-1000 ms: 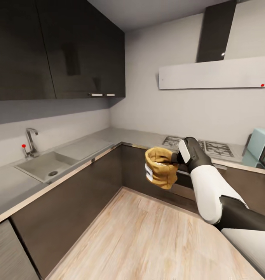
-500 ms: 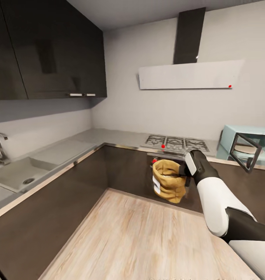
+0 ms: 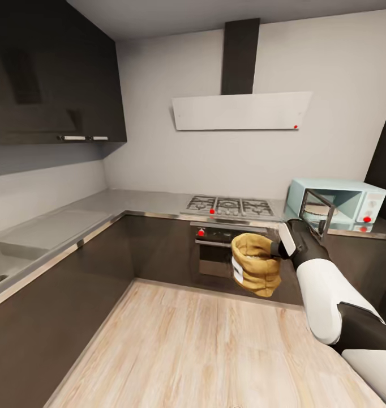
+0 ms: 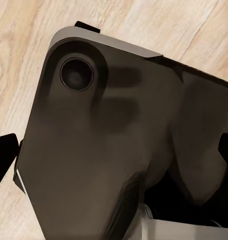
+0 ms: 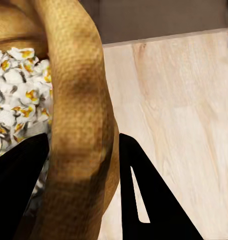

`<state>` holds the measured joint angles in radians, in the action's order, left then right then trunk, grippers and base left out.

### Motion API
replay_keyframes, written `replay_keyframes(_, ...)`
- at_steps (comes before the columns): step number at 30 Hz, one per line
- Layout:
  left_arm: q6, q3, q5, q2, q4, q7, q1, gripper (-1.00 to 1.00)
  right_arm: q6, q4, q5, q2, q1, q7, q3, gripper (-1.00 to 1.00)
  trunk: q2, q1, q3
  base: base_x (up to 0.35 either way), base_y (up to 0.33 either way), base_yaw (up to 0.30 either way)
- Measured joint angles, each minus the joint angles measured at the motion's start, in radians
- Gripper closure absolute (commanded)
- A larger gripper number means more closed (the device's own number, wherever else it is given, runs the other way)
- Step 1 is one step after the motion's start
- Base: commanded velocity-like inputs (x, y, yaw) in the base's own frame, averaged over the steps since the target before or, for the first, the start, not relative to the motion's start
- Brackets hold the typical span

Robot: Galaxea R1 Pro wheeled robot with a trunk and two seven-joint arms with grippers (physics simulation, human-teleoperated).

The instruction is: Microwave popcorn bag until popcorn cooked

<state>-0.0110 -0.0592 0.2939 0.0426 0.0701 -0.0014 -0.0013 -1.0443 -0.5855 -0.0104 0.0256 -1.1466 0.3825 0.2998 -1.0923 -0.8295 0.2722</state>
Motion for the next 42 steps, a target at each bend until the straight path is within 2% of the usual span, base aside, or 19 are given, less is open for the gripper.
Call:
replay_keyframes(2,0.000,0.000,0.000,0.000,0.000,0.000,0.000,-1.00,0.000,0.000,-0.005,0.021,0.000,-0.001,0.000,1.00,0.000,0.000,0.000,0.000,0.000,-0.295)
replay_keyframes(9,0.000,-0.001,0.000,0.000,0.000,0.000,0.000,-1.00,0.000,0.000,-0.003,0.028,0.000,-0.001,0.000,1.00,0.000,0.000,0.000,0.000,0.000,-0.295)
replay_keyframes(15,0.000,0.000,0.000,0.000,0.000,0.000,0.000,-1.00,0.000,0.000,-0.010,0.058,0.000,-0.002,0.000,1.00,0.000,0.000,0.000,0.000,0.000,-0.295)
replay_keyframes(42,0.000,0.000,0.000,0.000,0.000,0.000,0.000,-1.00,0.000,0.000,-0.013,0.059,0.000,-0.003,0.000,1.00,0.000,0.000,0.000,0.000,0.000,-0.295)
